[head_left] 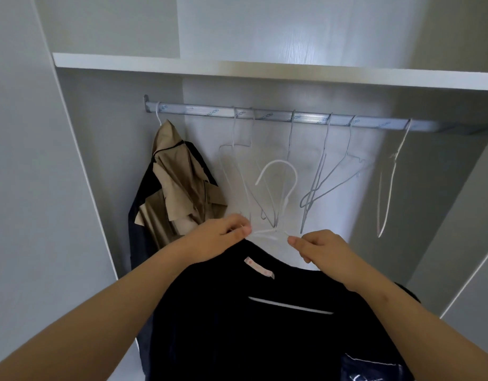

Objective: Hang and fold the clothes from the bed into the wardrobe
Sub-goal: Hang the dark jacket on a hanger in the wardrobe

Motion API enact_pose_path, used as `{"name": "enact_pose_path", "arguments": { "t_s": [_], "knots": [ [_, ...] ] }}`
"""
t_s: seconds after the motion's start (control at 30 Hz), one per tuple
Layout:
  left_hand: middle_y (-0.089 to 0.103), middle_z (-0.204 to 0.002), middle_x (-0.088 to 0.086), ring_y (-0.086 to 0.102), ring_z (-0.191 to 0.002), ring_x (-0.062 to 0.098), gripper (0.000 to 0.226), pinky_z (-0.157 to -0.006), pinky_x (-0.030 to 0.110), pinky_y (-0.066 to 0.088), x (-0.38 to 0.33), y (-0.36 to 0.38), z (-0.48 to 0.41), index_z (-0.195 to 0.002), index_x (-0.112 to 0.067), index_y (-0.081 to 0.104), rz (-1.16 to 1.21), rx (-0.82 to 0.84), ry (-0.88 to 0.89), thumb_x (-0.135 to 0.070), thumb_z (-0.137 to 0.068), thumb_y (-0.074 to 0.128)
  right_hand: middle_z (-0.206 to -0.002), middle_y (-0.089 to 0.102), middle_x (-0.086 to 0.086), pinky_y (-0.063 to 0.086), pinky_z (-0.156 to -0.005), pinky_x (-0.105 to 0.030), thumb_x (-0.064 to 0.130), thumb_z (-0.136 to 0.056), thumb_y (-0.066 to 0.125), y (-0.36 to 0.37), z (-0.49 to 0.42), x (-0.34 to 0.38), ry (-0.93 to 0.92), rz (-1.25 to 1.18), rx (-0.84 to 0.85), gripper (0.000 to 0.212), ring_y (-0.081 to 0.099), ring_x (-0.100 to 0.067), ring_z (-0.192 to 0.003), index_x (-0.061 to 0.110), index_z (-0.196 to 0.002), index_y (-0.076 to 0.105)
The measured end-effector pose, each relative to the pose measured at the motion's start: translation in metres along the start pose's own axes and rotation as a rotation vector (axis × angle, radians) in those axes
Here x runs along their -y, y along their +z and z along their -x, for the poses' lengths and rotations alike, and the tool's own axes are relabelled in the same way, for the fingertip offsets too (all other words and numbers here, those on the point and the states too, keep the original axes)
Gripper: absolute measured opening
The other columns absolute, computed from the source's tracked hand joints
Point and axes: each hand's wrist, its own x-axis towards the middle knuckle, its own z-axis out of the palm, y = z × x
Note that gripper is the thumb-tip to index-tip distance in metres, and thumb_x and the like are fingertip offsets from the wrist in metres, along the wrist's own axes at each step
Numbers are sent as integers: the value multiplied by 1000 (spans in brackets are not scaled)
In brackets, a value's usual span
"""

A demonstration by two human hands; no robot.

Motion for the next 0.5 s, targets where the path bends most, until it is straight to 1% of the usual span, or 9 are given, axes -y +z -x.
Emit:
{"name": "enact_pose_path", "arguments": {
  "t_s": [0.07,0.13,0.27,0.33,0.37,0.4,0.43,0.47,0.5],
  "knots": [
    [52,-95,-15,52,-88,3,18,-79,23,42,16,1,3,-103,-29,51,-278,-125,110,-42,-92,47,-38,33,11,30,-41,-8,45,-88,55,-3,0,-3,11,-26,-23,51,32,-4,-35,17,-47,42],
    [49,-83,-10,49,-79,7,14,-73,27,40,23,5,6,-92,-24,52,-360,-191,152,-36,-95,46,-36,33,11,30,-41,-7,45,-87,56,-4,-1,-3,29,-49,-42,52,32,-4,-33,18,-45,43],
    [43,-54,-8,42,-50,5,44,-53,20,33,20,14,-3,-63,-16,48,-178,-137,46,-45,-94,41,-32,37,12,30,-49,-12,42,-89,55,-1,-2,-2,78,-91,-26,50,40,2,-32,15,-49,44],
    [41,-43,-10,40,-42,1,53,-48,14,32,17,12,-10,-48,-22,48,42,-63,-38,-58,-86,38,-33,41,14,28,-51,-15,41,-90,54,7,-6,1,106,-84,20,49,42,7,-33,15,-50,46],
    [45,-41,-13,43,-41,-3,54,-49,10,33,20,8,-16,-44,-27,52,78,-33,-52,-58,-85,36,-32,40,13,27,-47,-13,40,-90,55,11,-11,2,131,-92,38,49,40,3,-31,15,-49,46],
    [52,-46,-18,49,-48,-6,51,-54,7,36,17,6,-19,-47,-36,58,71,-23,-53,-55,-88,36,-33,36,11,26,-42,-13,40,-90,56,9,-10,4,165,-132,61,48,34,-3,-29,15,-49,47],
    [60,-61,-23,54,-63,-9,43,-65,7,39,16,3,-25,-61,-43,65,70,-41,-46,-49,-92,37,-35,32,11,22,-37,-15,39,-90,56,8,-9,5,215,-193,98,47,26,-5,-30,15,-50,49],
    [62,-85,-25,56,-83,-6,33,-80,11,40,18,-1,-30,-85,-42,68,72,-83,-30,-43,-96,37,-38,30,8,18,-35,-17,38,-90,56,6,-9,6,271,-255,136,44,21,-8,-33,15,-53,51],
    [58,-104,-20,52,-99,-1,31,-91,15,37,24,-7,-35,-109,-32,65,60,-154,-32,-38,-98,36,-40,28,7,15,-35,-17,36,-92,55,8,-11,8,322,-304,166,41,19,-9,-35,14,-57,52]
  ]
}}
